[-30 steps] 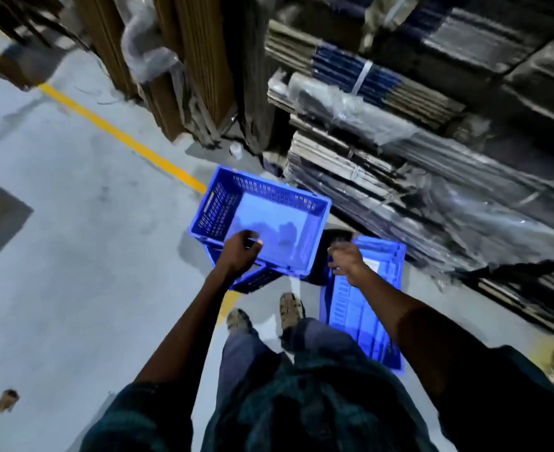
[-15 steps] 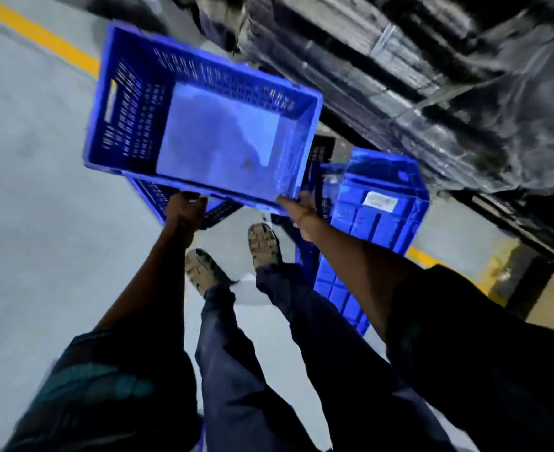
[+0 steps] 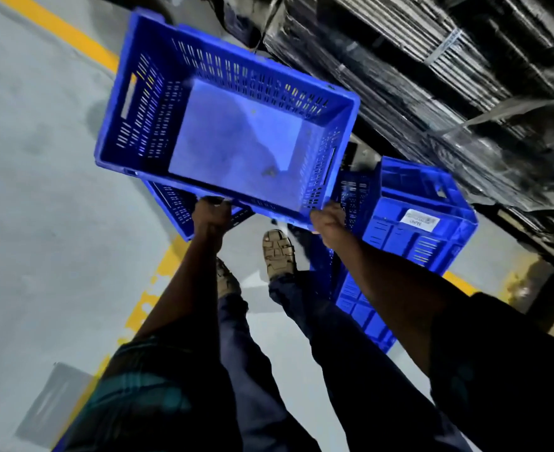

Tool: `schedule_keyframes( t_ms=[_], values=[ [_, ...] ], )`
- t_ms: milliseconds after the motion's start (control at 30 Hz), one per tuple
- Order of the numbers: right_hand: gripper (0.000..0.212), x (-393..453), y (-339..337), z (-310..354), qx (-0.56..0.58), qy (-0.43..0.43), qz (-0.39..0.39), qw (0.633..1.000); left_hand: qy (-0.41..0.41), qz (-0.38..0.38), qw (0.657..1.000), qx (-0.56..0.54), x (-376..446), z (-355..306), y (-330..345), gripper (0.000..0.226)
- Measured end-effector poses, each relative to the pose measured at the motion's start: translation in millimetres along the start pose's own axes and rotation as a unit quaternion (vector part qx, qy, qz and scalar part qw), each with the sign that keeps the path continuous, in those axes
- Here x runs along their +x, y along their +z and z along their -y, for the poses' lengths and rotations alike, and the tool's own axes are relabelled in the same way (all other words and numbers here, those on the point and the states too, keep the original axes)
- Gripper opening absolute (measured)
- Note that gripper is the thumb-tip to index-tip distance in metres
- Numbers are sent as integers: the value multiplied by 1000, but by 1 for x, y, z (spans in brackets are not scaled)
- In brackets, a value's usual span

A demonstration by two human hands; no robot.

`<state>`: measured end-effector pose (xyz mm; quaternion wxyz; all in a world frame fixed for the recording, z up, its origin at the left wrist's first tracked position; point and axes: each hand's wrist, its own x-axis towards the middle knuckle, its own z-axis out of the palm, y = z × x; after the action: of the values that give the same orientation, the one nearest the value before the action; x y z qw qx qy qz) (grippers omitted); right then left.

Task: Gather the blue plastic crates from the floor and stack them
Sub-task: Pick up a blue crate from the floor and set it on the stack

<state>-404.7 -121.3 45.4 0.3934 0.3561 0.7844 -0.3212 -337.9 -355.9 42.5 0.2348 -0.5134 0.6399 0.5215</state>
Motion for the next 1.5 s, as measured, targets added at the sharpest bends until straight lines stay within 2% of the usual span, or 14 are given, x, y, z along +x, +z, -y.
schedule_keyframes(
  t_ms=[67, 167, 233, 367, 433, 567, 767, 867, 933, 1000, 1100, 1233, 1333, 1500],
  values=[
    [33, -18, 3, 6, 13, -8, -18, 1000, 13, -16, 999, 28, -21, -10, -10, 32],
    [32, -51, 13, 14, 70, -69, -64, 993, 11, -41, 999, 31, -47, -18, -25, 42],
    [27, -81, 21, 23, 97, -93, -63, 989, 11, -46, 999, 3, -67, -22, -38, 44],
    [31, -139, 24, 37, 122, -114, -89, 982, -4, -46, 995, -85, -112, -29, -63, 49],
    [26, -165, 19, 33, 112, -121, -97, 981, -13, -41, 992, -120, -133, -30, -76, 48],
    [38, -226, -7, 2, 62, -162, -138, 975, -56, -29, 979, -196, -172, -19, -108, 58],
    [30, -328, -52, -24, -13, -229, -158, 961, -119, 22, 938, -324, -230, 7, -152, 74],
    [41, -382, -62, -23, -80, -274, -166, 944, -150, -21, 924, -351, -227, 45, -162, 54],
    [34, -404, -65, -19, -98, -292, -153, 939, -156, -36, 904, -395, -246, 52, -172, 34],
    [27, -419, -67, -9, -116, -296, -137, 938, -144, -46, 878, -455, -279, 49, -188, 29],
    [30, -439, -69, 11, -132, -340, -114, 924, -123, -85, 836, -528, -320, 42, -211, 21],
    [31, -461, -63, 35, -177, -384, -62, 904, -110, -147, 790, -586, -353, 44, -242, 28],
    [44, -467, -61, 50, -218, -395, -14, 892, -104, -177, 753, -626, -372, 48, -259, 28],
    [34, -471, -64, 78, -246, -395, 76, 882, -90, -251, 701, -661, -395, 50, -270, 24]
  ],
)
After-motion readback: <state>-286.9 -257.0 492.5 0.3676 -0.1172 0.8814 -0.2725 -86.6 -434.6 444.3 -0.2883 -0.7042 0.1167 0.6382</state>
